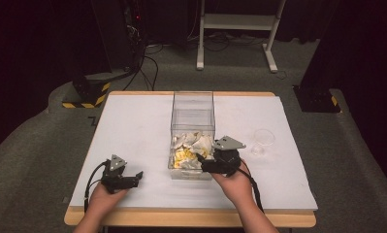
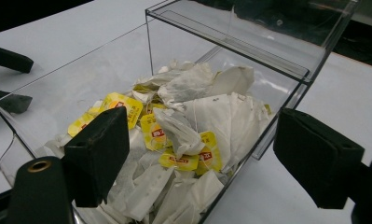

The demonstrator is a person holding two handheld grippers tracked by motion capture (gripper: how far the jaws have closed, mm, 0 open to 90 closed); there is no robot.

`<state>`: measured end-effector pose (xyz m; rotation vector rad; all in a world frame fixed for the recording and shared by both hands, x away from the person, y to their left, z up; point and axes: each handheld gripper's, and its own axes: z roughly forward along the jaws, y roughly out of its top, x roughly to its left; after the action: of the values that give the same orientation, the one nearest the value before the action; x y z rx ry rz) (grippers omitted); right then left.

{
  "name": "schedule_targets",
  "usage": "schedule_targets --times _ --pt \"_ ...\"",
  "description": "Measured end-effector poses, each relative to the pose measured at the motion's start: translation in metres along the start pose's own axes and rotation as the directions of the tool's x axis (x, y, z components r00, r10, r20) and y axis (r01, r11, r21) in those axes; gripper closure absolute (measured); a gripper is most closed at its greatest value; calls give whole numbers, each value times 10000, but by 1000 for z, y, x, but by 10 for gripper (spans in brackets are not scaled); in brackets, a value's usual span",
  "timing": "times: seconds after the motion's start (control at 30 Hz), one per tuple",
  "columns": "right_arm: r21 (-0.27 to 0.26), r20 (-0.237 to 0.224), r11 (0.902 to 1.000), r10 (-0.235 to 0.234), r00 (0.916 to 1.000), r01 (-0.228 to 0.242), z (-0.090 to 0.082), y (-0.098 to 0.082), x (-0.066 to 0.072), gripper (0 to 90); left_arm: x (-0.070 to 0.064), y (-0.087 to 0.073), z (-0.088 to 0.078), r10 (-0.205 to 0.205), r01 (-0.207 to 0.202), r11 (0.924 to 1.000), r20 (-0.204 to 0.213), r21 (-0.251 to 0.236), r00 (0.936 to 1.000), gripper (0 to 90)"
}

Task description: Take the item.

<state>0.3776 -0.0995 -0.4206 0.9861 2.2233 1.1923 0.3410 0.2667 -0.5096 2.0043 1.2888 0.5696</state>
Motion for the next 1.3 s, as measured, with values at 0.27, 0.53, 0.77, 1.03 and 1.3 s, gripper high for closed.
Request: schedule_targets --times 0.27,0.53,0.77,1.03,1.3 --pt "165 -122 9999 -11 9999 13 9 5 1 195 0 0 0 -6 6 10000 5 5 10000 153" --pt "491 -259 9988 -54 9997 67 23 11 2 215 0 0 0 0 0 10000 2 2 10000 154" --pt "650 -275 9979 -54 9996 72 28 13 1 227 0 0 0 0 0 10000 3 4 10000 153" --pt "951 -368 9951 -232 9991 267 34 18 3 272 0 0 0 0 0 10000 3 3 10000 154" --pt "1480 -734 9885 -216 9971 323 42 18 2 399 0 0 0 2 -2 10000 5 4 10000 154"
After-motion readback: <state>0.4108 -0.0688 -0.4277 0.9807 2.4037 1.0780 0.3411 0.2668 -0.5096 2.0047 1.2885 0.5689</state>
